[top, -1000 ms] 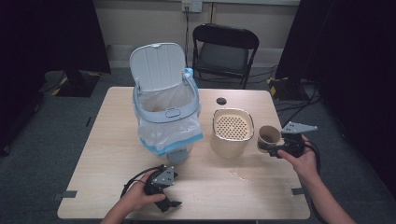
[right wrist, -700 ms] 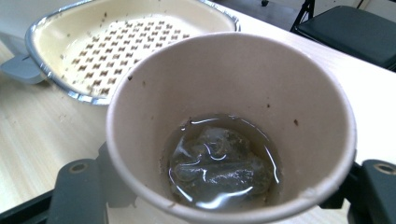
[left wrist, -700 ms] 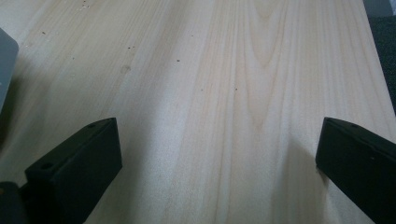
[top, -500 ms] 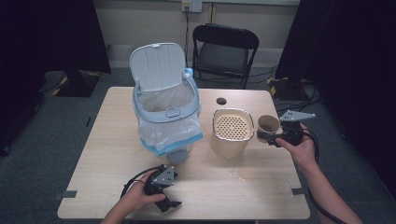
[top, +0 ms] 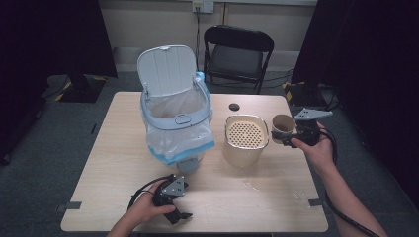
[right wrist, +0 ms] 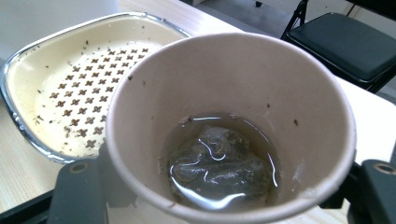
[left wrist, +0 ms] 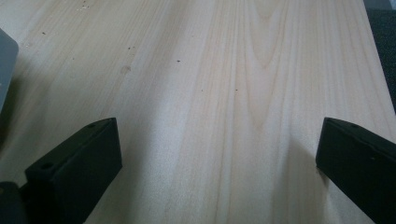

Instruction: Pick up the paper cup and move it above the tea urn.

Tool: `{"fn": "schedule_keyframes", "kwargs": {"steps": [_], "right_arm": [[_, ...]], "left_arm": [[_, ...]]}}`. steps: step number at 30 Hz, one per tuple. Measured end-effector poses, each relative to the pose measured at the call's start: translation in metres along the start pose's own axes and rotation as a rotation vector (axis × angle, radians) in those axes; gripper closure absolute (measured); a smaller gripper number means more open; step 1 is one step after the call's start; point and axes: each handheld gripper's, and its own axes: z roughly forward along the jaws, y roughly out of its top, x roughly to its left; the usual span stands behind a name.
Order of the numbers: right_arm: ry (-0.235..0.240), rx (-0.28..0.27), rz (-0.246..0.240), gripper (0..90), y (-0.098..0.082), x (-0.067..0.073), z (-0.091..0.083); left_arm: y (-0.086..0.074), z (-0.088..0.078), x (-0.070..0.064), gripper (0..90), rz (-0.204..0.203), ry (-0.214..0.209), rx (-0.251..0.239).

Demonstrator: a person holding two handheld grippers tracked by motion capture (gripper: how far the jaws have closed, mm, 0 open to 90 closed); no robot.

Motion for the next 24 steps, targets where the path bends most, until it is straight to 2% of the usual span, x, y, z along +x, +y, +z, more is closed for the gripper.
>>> {"fn": "schedule_keyframes", "kwargs": {"steps": [1,4,5,6,8,24], "right_arm": [[-0.001,0.000,0.001,27.1,0.001,0.000,-0.001],[-0.006,-0.003,0.002,27.1,0.004,-0.002,-0.002],[-0.010,-0.001,0.003,27.1,0.005,-0.002,-0.002],[-0.012,-0.002,-0.001,27.1,0.006,-0.002,-0.001],[-0.016,0.001,-0.001,27.1,0.009,-0.002,-0.001],[-0.061,0.005,-0.049,27.4,0.033,-0.001,0.011]], "left_arm": [[0.000,0.001,-0.001,0.0,-0.020,0.002,-0.012],[0.002,0.000,0.001,0.0,0.006,0.004,0.011],[0.002,0.002,-0.001,0.0,-0.013,0.005,-0.006],[0.002,0.002,-0.001,0.0,-0.014,0.000,-0.010],[0.002,0.002,0.001,0.0,0.012,-0.001,0.009],[0.003,0.001,0.001,0.0,0.011,0.000,0.011]]}}
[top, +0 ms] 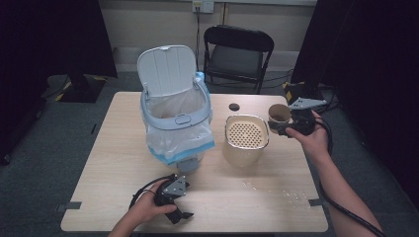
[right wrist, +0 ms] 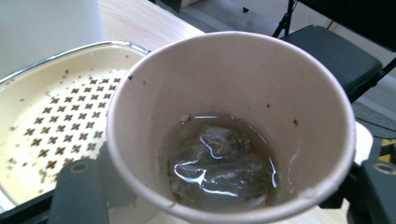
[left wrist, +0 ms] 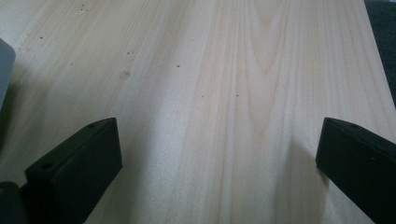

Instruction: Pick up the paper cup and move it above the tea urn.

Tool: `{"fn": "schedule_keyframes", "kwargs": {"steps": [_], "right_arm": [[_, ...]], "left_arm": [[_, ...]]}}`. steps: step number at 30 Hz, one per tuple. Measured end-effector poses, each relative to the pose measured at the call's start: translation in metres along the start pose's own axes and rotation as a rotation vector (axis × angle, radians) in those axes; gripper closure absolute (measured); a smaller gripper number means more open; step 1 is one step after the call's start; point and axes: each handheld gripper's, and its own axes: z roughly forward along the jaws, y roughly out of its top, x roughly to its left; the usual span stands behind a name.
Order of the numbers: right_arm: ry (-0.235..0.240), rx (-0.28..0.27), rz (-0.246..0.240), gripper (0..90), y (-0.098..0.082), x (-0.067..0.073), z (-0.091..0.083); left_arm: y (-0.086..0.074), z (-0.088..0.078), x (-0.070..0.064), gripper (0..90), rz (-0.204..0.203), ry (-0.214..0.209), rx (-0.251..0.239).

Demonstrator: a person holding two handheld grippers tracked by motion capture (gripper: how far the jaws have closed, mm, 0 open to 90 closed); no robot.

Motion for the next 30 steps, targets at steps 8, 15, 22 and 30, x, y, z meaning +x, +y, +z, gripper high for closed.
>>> {"fn": "schedule_keyframes", "kwargs": {"steps": [8,15,22,30], "right_arm": [[-0.010,0.006,-0.012,27.4,0.010,-0.003,0.011],[-0.032,0.004,-0.004,27.4,0.016,-0.011,0.023],[-0.049,0.000,0.019,27.4,0.019,-0.020,0.035],[-0.072,-0.009,-0.005,27.4,0.024,-0.027,0.043]], "left_arm": [[0.000,0.000,0.000,0.0,0.000,0.000,-0.003],[0.000,0.000,0.000,0.0,0.010,0.011,-0.001],[0.000,0.000,0.000,0.0,0.010,0.011,-0.003],[0.000,0.000,0.000,0.0,0.010,0.011,-0.003]]}}
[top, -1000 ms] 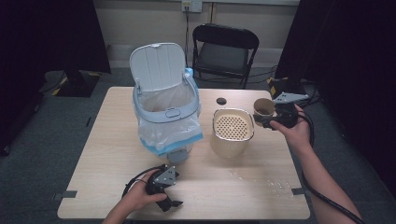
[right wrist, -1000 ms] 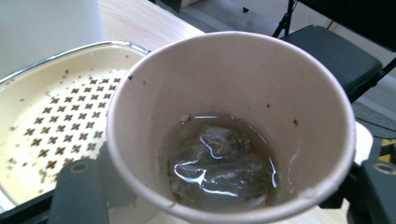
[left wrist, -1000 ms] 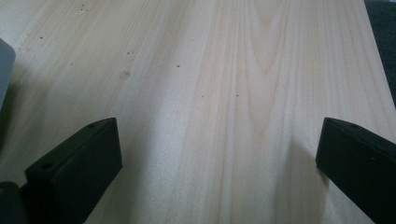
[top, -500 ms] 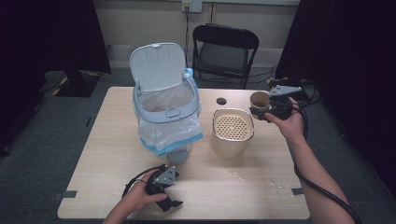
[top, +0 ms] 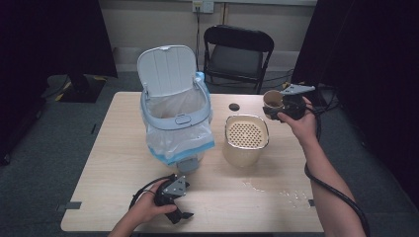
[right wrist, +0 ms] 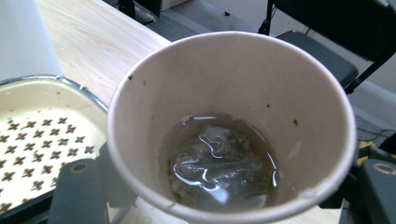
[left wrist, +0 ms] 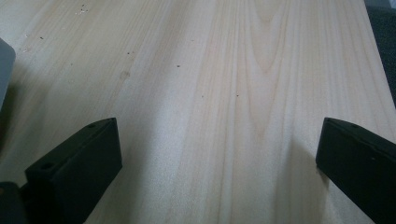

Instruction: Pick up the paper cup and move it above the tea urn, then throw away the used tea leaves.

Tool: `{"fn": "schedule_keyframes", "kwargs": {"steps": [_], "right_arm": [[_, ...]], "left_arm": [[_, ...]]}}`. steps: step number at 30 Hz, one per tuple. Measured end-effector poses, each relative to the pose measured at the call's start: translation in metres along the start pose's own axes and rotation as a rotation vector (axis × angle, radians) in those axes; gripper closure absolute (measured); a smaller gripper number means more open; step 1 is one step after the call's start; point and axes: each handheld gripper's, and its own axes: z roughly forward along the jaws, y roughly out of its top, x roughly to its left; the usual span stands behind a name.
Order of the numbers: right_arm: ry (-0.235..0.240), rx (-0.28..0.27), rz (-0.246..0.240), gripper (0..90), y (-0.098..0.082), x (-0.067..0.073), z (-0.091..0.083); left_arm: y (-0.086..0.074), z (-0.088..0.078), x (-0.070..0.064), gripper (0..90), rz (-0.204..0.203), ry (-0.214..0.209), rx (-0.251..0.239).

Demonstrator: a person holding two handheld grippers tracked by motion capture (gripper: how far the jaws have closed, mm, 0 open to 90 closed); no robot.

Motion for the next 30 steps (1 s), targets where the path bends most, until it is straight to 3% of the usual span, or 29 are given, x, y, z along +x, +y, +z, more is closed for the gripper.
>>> {"fn": "schedule_keyframes", "kwargs": {"steps": [8,13,19,26,29,30], "right_arm": [[-0.005,-0.026,-0.043,27.4,0.007,0.003,0.003],[-0.043,-0.028,-0.112,27.4,0.010,0.007,0.001],[-0.089,-0.062,-0.227,27.6,0.013,0.014,0.002],[-0.126,-0.037,-0.380,27.9,0.015,0.026,0.003],[-0.169,-0.015,-0.458,28.2,0.017,0.031,0.002],[-0.208,0.005,-0.508,28.2,0.018,0.034,0.002]], "left_arm": [[0.000,0.000,0.000,0.0,0.000,0.000,0.000],[0.000,0.000,0.000,0.0,0.000,0.002,0.008],[0.000,0.000,0.000,0.0,-0.002,0.001,0.001],[0.000,0.000,0.000,0.0,-0.002,0.001,0.001],[0.000,0.000,0.000,0.0,-0.001,0.001,0.002],[0.000,0.000,0.000,0.0,-0.002,0.002,0.004]]}}
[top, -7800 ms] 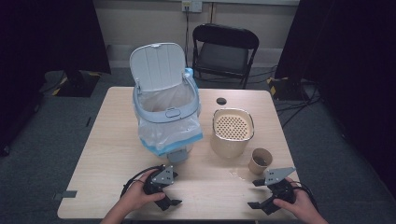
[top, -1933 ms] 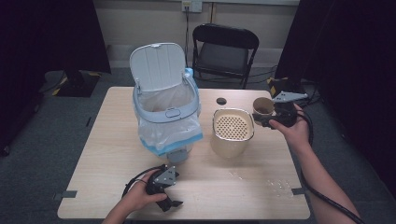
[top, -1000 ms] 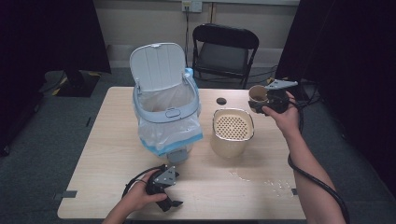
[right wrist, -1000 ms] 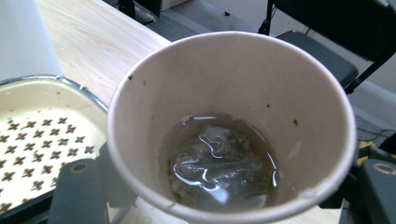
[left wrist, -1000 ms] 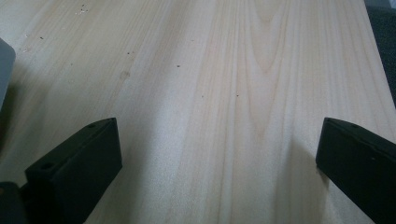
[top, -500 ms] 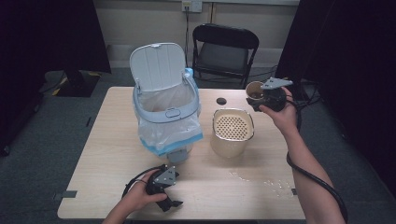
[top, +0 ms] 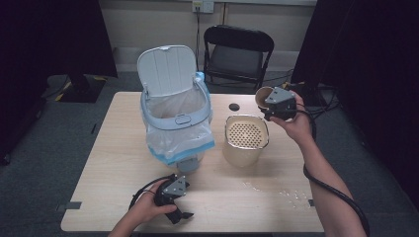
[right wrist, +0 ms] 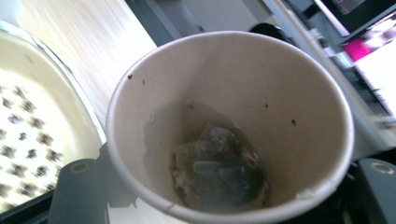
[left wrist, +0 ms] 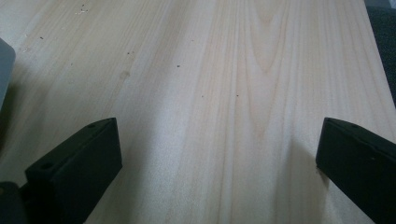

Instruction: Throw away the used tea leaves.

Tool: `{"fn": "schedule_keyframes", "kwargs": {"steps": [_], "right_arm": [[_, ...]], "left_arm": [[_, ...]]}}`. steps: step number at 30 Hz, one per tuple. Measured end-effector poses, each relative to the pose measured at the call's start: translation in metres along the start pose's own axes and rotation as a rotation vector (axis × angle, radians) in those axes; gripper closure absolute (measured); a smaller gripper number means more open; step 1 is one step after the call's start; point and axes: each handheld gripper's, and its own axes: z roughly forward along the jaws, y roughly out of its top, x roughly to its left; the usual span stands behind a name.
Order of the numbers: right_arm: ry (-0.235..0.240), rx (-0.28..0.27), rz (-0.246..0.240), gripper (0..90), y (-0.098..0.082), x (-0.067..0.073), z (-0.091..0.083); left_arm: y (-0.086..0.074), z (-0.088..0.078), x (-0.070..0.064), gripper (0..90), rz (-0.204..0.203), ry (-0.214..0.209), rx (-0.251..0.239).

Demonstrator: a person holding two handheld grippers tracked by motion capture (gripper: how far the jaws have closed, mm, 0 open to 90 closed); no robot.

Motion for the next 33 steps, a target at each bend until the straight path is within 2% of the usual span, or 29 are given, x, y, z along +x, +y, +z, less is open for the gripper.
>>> {"fn": "schedule_keyframes", "kwargs": {"steps": [3,5,7,9,12,15,18,21,22,23,24,25,26,27,30,32,33], "right_arm": [[-0.052,0.017,-0.112,28.3,0.006,0.005,-0.002],[-0.078,0.020,-0.154,28.4,0.010,0.008,-0.006],[-0.120,0.055,-0.248,28.5,0.015,0.012,-0.008],[-0.170,0.100,-0.386,28.4,0.018,0.018,-0.009],[-0.205,0.137,-0.534,28.4,0.021,0.026,-0.009],[-0.230,0.150,-0.649,28.4,0.024,0.032,-0.007],[-0.283,0.174,-0.829,28.4,0.025,0.039,-0.005],[-0.352,0.183,-0.978,28.4,0.023,0.046,-0.004],[-0.366,0.188,-1.002,28.4,0.023,0.048,-0.004],[-0.385,0.187,-1.056,28.4,0.022,0.049,-0.004],[-0.426,0.193,-1.129,28.3,0.021,0.050,-0.004],[-0.447,0.196,-1.196,28.3,0.020,0.052,-0.004],[-0.440,0.194,-1.208,28.3,0.019,0.054,-0.004],[-0.460,0.183,-1.280,28.2,0.019,0.055,-0.004],[-0.501,0.186,-1.321,28.2,0.017,0.057,-0.004],[-0.504,0.181,-1.302,28.2,0.018,0.057,-0.005],[-0.536,0.183,-1.325,28.2,0.017,0.058,-0.006]], "left_arm": [[0.000,0.000,0.000,0.0,-0.001,-0.002,-0.003],[0.000,0.000,0.000,0.0,0.001,-0.005,-0.002],[0.000,0.000,0.000,0.0,0.002,-0.005,-0.001],[0.000,0.000,0.000,0.0,0.002,-0.005,0.002],[0.000,0.000,0.000,0.0,0.002,-0.005,-0.001],[0.000,0.000,0.000,0.0,0.002,-0.005,-0.001],[0.000,0.000,0.000,0.0,0.002,-0.007,-0.002],[0.000,0.000,0.000,0.0,0.001,-0.008,-0.002],[0.000,0.000,0.000,0.0,0.001,-0.007,-0.002],[0.000,0.000,0.000,0.0,0.002,-0.008,-0.002],[0.000,0.000,0.000,0.0,0.002,-0.008,-0.002],[0.000,0.000,0.000,0.0,0.001,-0.008,-0.003],[0.000,0.000,0.000,0.0,0.001,-0.009,0.000],[0.000,0.000,0.000,0.0,0.001,-0.007,-0.002],[0.000,0.000,0.000,0.0,0.001,-0.007,-0.002],[0.000,0.000,0.000,0.0,0.001,-0.007,-0.002],[0.000,0.000,0.000,0.0,0.001,-0.007,-0.002]]}}
